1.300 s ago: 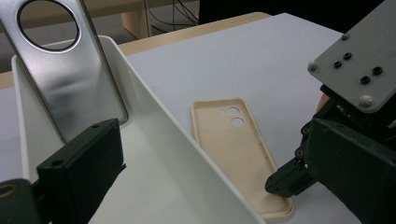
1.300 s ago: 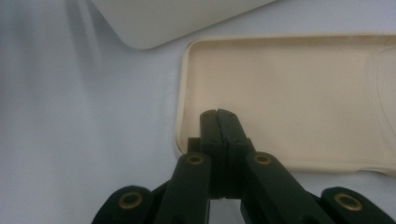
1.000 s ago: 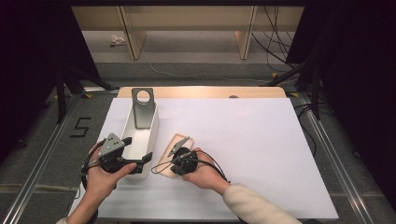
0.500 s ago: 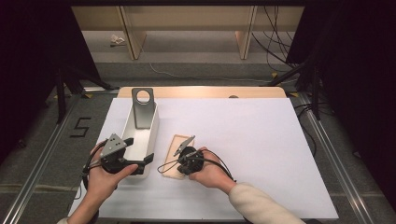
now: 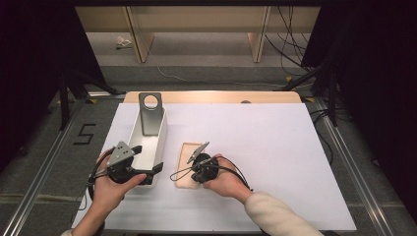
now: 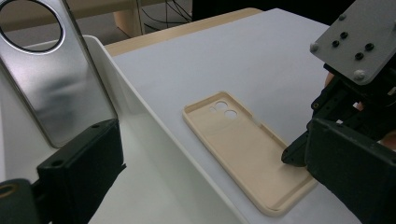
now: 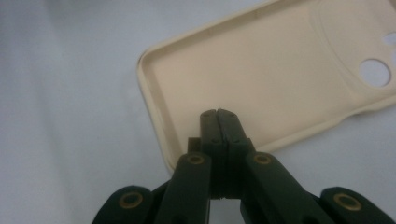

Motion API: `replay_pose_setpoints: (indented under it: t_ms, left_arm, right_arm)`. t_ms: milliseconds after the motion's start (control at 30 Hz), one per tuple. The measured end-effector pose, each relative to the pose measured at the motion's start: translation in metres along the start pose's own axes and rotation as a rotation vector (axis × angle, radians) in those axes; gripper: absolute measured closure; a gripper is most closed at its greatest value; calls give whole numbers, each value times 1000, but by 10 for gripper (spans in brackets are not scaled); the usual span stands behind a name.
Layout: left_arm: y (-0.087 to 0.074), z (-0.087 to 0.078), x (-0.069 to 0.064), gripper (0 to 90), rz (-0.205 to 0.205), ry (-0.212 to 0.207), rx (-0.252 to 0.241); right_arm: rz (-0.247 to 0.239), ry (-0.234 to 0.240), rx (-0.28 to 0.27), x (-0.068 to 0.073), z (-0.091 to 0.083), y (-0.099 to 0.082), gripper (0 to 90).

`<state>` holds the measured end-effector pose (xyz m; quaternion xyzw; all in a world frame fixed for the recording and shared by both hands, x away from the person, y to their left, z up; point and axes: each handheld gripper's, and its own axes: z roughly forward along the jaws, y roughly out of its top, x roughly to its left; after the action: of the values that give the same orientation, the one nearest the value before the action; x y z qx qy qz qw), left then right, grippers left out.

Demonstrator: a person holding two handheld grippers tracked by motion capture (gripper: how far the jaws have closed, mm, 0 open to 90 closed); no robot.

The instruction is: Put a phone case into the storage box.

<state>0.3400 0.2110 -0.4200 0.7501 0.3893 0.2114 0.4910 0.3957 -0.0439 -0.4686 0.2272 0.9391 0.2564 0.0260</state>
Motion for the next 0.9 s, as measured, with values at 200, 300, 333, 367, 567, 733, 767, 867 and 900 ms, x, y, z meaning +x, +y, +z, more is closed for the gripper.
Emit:
replay_pose_setpoints:
  t_ms: [200, 300, 333, 367, 567, 733, 767, 867, 900]
  left_arm:
    - [0, 1, -1, 40, 3, -2, 2]
    - [0, 1, -1, 40, 5, -4, 4]
    - [0, 1, -1, 40, 5, -4, 4]
    - [0, 1, -1, 41, 6, -4, 4]
    - [0, 1, -1, 42, 5, -4, 4]
    - [0, 1, -1, 42, 6, -6, 2]
    - [0, 1, -1, 42, 6, -6, 3]
    - [0, 1, -1, 42, 7, -6, 2]
    - [0, 1, -2, 42, 8, -7, 2]
  right_arm:
    - [7, -5, 4, -2, -2, -2, 900]
    - [9, -5, 3, -2, -2, -2, 900]
    - [8, -5, 4, -2, -2, -2, 900]
    - [9, -5, 3, -2, -2, -2, 900]
    - [12, 0, 2, -3, -2, -3, 900]
    - [19, 15, -38, -4, -5, -4, 830]
    - [21, 22, -61, -4, -7, -4, 802]
    - [18, 20, -130, -6, -15, -4, 677]
    - [25, 17, -151, -7, -19, -4, 633]
